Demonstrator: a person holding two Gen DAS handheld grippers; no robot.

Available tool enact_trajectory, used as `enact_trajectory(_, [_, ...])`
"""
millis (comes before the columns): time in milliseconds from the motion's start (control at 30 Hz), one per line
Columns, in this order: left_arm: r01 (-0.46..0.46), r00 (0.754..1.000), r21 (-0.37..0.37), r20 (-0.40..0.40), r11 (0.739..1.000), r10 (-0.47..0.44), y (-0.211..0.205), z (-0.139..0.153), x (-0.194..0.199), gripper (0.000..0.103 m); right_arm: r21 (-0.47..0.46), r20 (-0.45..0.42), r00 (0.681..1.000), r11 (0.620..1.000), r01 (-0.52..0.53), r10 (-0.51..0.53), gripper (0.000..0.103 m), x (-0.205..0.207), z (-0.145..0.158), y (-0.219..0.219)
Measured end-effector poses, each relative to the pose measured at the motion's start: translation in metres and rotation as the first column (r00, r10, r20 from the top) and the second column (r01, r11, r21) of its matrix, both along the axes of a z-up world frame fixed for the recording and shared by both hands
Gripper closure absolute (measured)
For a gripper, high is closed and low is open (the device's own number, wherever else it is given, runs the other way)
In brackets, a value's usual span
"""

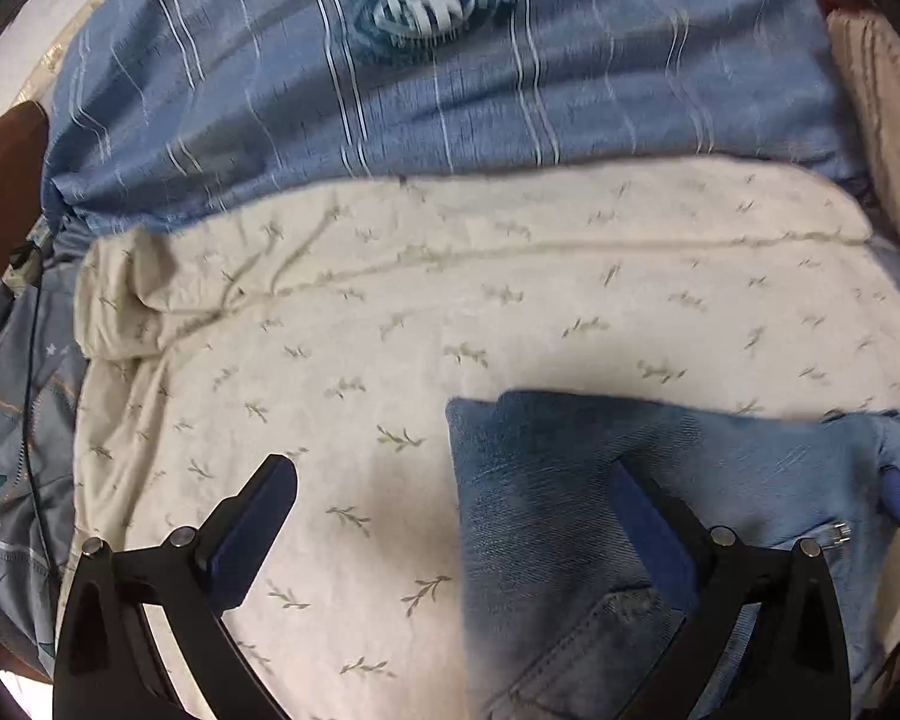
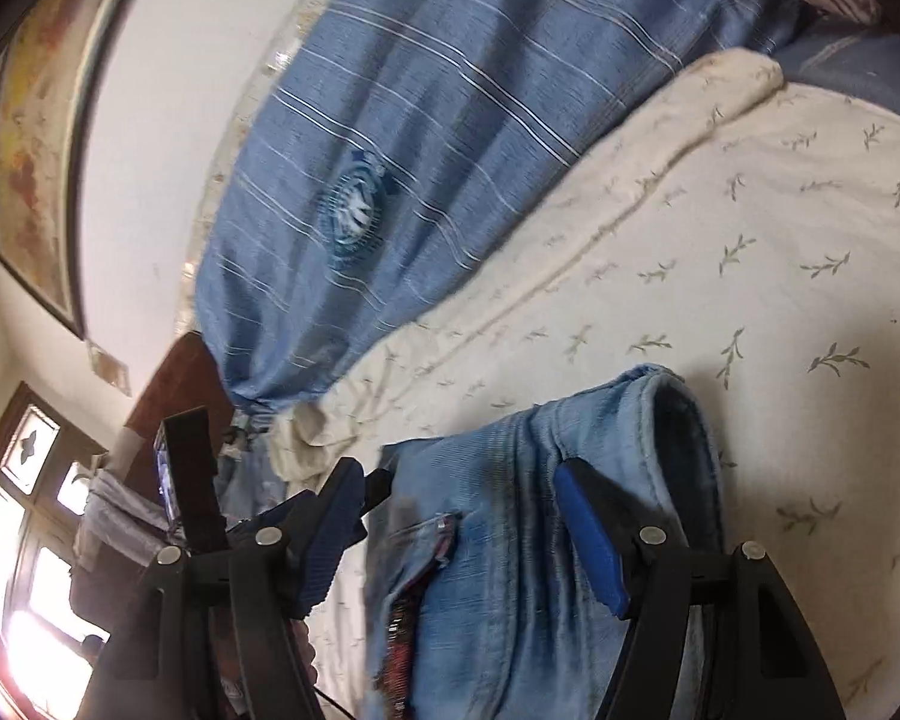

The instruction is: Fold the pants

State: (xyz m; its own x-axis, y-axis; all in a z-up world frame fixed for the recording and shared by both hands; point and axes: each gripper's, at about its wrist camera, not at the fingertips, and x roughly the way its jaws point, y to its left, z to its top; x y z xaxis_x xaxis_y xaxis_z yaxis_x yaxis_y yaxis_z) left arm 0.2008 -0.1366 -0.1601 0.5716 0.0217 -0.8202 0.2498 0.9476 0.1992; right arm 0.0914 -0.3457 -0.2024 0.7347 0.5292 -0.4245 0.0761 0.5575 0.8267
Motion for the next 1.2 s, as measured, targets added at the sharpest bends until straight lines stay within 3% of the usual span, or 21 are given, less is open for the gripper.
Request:
enact_trajectory(167, [0.005, 1.000, 0.031, -0.018, 0.999, -0.005, -0.004, -0.019, 0.005, 0.000, 0.018, -0.081, 0.995, 0.999, -0.048, 0.049, 0.033, 0.018, -0.023, 0.002])
enact_trajectory(433, [0.041, 0.999, -0.083, -0.026, 0.996, -0.043, 0.041, 0.010, -0.029, 0.000, 0.030, -0.007, 0.999, 0.999, -0.039, 0.039, 0.032, -0.014, -0.002, -0.014])
enact_trajectory(633, [0.067, 0.998, -0.136, -0.011, 0.989, -0.069, 0.084, 0.021, -0.067, 0.000, 0.066, -0.028, 1.000, 0.998, 0.003, -0.002, 0.032, -0.046, -0.004, -0.043])
enact_trajectory(800, [0.076, 0.987, -0.281, -0.117, 0.957, -0.113, 0.094, 0.013, -0.084, 0.000, 0.048, -0.091, 0.995, 0.998, -0.030, 0.034, 0.032, -0.057, -0.009, -0.043])
enact_trajectory(1067, [0.055, 0.966, -0.376, -0.216, 0.925, -0.145, 0.082, 0.004, -0.074, 0.000, -0.023, -0.179, 0.983, 0.999, -0.049, 0.044, 0.032, -0.060, -0.022, -0.042])
enact_trajectory(1200, [0.041, 0.953, -0.410, -0.259, 0.911, -0.160, 0.078, -0.002, -0.066, 0.000, -0.004, -0.224, 0.970, 0.995, -0.096, 0.092, 0.032, -0.050, -0.034, -0.034])
